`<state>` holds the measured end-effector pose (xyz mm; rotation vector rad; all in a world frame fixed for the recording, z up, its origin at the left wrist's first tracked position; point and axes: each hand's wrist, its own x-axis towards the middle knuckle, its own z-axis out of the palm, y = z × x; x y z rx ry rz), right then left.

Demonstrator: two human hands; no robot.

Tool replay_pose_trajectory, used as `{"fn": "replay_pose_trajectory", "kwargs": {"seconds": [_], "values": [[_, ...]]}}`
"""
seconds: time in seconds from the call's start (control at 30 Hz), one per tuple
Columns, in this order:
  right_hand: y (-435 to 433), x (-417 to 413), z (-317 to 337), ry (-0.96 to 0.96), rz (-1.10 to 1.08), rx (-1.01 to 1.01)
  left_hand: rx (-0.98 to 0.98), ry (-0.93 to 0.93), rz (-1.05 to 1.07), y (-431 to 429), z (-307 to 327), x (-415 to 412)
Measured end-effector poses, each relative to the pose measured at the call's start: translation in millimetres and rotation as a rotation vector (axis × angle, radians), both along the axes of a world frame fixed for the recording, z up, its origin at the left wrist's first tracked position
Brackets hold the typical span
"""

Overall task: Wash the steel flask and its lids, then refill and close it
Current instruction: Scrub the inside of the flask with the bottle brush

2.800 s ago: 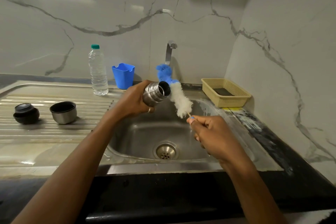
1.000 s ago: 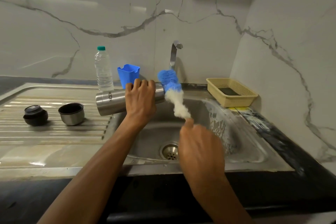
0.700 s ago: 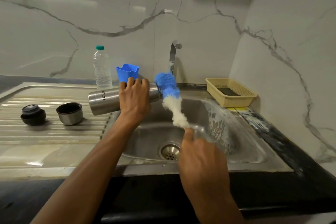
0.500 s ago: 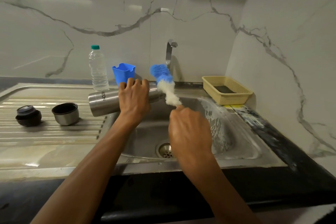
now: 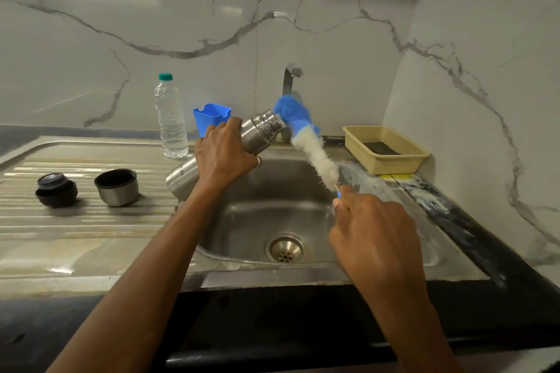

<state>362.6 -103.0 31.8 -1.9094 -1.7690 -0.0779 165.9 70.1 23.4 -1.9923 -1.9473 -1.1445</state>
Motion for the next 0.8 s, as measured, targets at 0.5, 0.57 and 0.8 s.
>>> {"fn": "replay_pose_trajectory", "kwargs": {"seconds": [0.5, 0.57, 0.8], "values": [[-17, -24, -6, -0.041, 0.095, -0.093, 0.050, -0.091, -0.062, 2, -5, 8], [-14, -26, -6, -0.034, 0.074, -0.109, 0.049, -0.084, -0.063, 0, -6, 10], [3, -43, -9, -0.030, 0.031, -0.091, 0.010, -0.107, 0.005, 2, -6, 14]]}}
